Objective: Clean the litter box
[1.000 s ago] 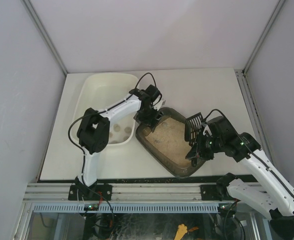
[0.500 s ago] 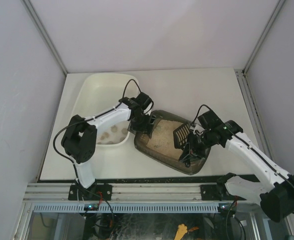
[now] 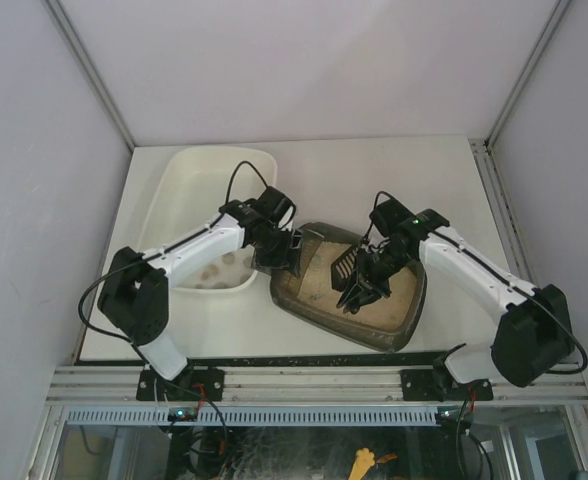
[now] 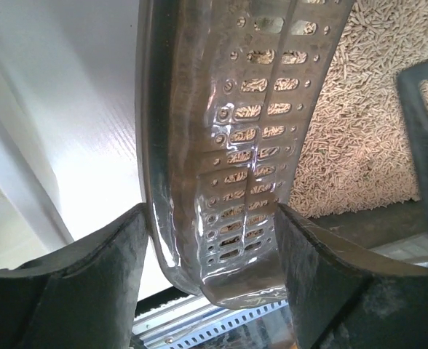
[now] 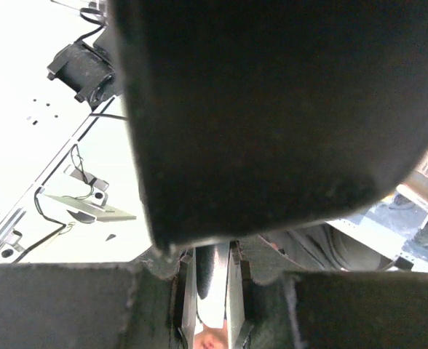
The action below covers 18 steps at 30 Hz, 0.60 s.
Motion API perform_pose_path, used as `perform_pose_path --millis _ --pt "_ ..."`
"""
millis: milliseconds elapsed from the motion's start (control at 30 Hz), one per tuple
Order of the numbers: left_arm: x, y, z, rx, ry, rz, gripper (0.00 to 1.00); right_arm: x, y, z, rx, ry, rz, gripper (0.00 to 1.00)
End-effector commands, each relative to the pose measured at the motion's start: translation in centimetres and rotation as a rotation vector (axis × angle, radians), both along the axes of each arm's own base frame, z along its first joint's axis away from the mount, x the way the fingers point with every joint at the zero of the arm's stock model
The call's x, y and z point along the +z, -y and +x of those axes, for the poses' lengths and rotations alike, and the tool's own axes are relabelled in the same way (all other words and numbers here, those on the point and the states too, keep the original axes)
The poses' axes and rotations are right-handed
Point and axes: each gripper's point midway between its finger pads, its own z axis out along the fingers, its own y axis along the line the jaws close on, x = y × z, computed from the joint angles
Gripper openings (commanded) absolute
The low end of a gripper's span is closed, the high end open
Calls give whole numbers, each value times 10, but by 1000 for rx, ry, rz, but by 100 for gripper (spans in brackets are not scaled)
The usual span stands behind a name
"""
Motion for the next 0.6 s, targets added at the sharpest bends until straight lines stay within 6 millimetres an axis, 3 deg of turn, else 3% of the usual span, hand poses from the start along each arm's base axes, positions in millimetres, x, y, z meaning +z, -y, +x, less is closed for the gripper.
perform_pose_path --millis 0,267,567 --pt "46 32 3 -14 97 -217 65 -3 -10 -4 39 -70 -19 0" --pt "49 27 1 2 103 -250 65 -29 -11 -4 72 -129 -97 0" --pt "51 27 -2 11 86 -286 65 -47 -20 15 41 -92 -123 0"
